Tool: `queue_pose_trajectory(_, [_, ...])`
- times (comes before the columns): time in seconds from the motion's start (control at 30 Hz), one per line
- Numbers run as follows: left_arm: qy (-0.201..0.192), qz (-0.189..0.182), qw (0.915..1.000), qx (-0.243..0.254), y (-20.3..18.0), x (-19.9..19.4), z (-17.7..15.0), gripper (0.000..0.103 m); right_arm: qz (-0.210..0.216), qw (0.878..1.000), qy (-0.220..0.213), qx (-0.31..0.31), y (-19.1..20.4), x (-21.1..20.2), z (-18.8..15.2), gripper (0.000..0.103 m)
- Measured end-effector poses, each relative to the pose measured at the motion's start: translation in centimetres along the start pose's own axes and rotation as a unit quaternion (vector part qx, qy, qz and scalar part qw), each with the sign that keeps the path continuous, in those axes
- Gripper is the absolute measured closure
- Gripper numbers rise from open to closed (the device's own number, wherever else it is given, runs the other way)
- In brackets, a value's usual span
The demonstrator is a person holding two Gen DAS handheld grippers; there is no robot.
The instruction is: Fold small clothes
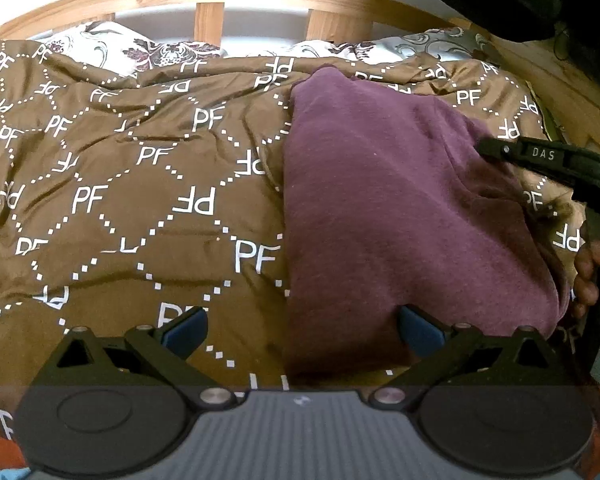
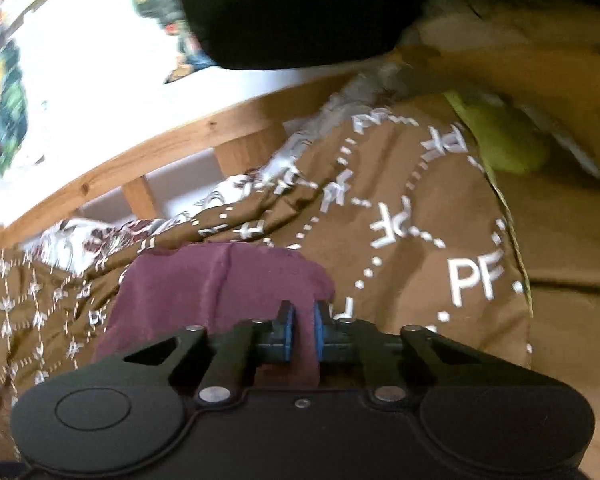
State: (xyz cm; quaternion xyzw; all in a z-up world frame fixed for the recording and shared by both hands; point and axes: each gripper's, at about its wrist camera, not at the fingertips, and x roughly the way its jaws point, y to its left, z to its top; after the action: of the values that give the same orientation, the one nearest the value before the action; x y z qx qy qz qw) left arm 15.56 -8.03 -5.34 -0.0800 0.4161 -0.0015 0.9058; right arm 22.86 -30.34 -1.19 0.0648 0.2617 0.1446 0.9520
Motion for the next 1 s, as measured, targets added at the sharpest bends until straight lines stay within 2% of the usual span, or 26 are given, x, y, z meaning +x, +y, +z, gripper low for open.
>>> queue_pose_trajectory(0.13, [0.003,0.003,1.0000,-0.005,-0.1,0.3,0.0,0.000,0.030,0.994,-0.030,-0.104,3.9,-1.3,-0.6,0.095])
queue_pose_trajectory(0.23, [0.001,0.007,1.0000,-0.001,-0.3,0.3,-0.1,0.000,0.044,0.986,-0.039,-0.156,6.0,-1.9,-1.3,0.096])
queue_pose_trajectory(0.33, [0.000,0.007,1.0000,0.001,-0.3,0.3,-0.1,0.000,0.038,0.981,-0.045,-0.186,6.9,-2.0,-1.7,0.096])
queue_pose_trajectory(0.57, [-0.003,0.005,0.9999,0.009,-0.3,0.2,-0.1,0.000,-0.033,0.983,-0.052,-0.171,3.3,0.1,0.1,0.097])
queue_pose_trajectory(0.67, [-0.005,0.005,0.9999,0.013,-0.4,0.2,-0.2,0.000,-0.027,0.991,-0.033,-0.126,0.9,1.8,0.4,0.097])
queue_pose_trajectory(0.83, [-0.005,0.002,0.9999,0.012,-0.3,0.3,-0.2,0.000,-0.015,0.995,-0.024,-0.100,0.0,2.7,0.2,0.096])
queue_pose_trajectory(0.93, [-0.001,-0.004,1.0000,0.005,0.0,0.2,-0.1,0.001,0.021,0.999,-0.012,-0.035,-1.4,2.6,0.6,0.083])
queue_pose_trajectory(1.0, [-0.001,-0.013,0.9999,-0.002,0.2,0.0,0.1,0.001,0.046,0.999,-0.003,0.009,-2.5,2.7,0.8,0.057])
